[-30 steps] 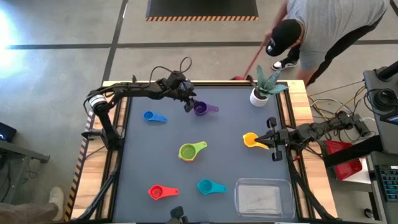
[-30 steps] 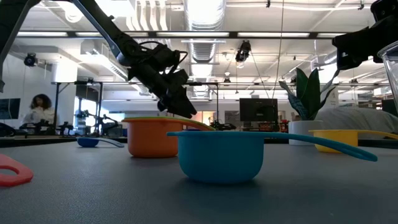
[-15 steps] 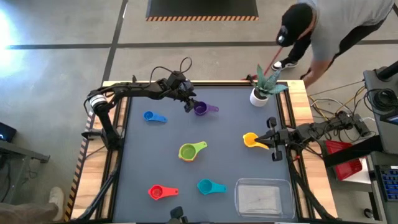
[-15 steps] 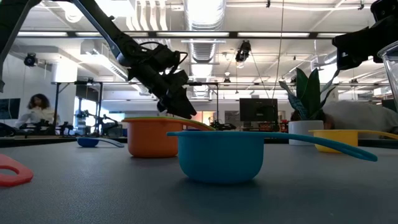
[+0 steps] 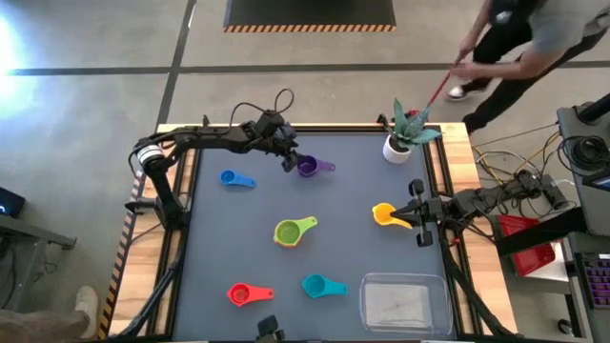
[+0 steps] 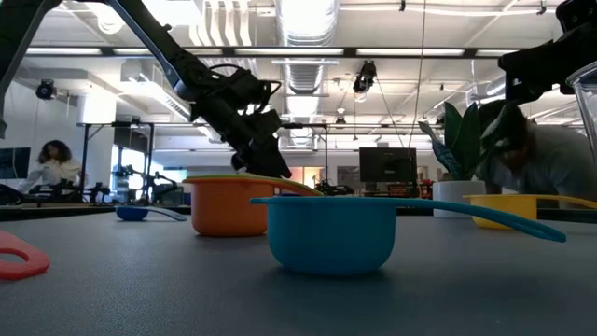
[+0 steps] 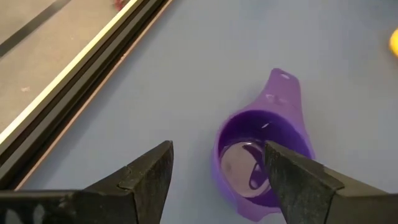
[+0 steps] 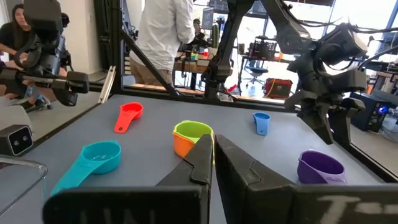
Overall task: Nest measuring cups in basket
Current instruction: Stack the purple measuring cup on top of the green measuring cup
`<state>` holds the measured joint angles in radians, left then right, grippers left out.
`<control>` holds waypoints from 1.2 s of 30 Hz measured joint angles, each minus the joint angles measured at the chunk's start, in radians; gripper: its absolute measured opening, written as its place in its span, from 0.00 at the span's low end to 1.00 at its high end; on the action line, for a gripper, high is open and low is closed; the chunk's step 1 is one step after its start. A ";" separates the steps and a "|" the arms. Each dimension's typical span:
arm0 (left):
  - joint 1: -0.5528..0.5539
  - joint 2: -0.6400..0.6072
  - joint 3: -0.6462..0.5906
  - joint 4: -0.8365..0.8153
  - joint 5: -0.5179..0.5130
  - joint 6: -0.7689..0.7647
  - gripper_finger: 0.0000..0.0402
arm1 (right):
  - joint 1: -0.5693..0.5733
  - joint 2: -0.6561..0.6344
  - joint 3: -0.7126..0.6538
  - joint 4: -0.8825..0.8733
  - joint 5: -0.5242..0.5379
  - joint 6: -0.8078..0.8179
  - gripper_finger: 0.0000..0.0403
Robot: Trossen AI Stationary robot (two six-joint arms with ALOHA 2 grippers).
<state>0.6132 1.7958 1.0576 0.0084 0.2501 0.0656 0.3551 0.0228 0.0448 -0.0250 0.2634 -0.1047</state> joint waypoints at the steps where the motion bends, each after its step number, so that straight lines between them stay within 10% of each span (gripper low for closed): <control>1: 0.000 0.000 0.000 0.000 -0.001 0.000 0.58 | 0.000 0.000 0.000 0.000 0.000 0.000 0.02; 27: -0.008 0.185 0.248 -0.296 -0.007 0.002 0.57 | 0.000 0.000 0.000 0.000 0.000 0.000 0.02; 36: -0.024 0.240 0.318 -0.424 -0.134 -0.001 0.26 | 0.000 0.000 0.000 0.000 0.000 0.000 0.02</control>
<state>0.5897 2.0357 1.3758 -0.4156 0.1158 0.0647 0.3553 0.0227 0.0448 -0.0250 0.2633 -0.1051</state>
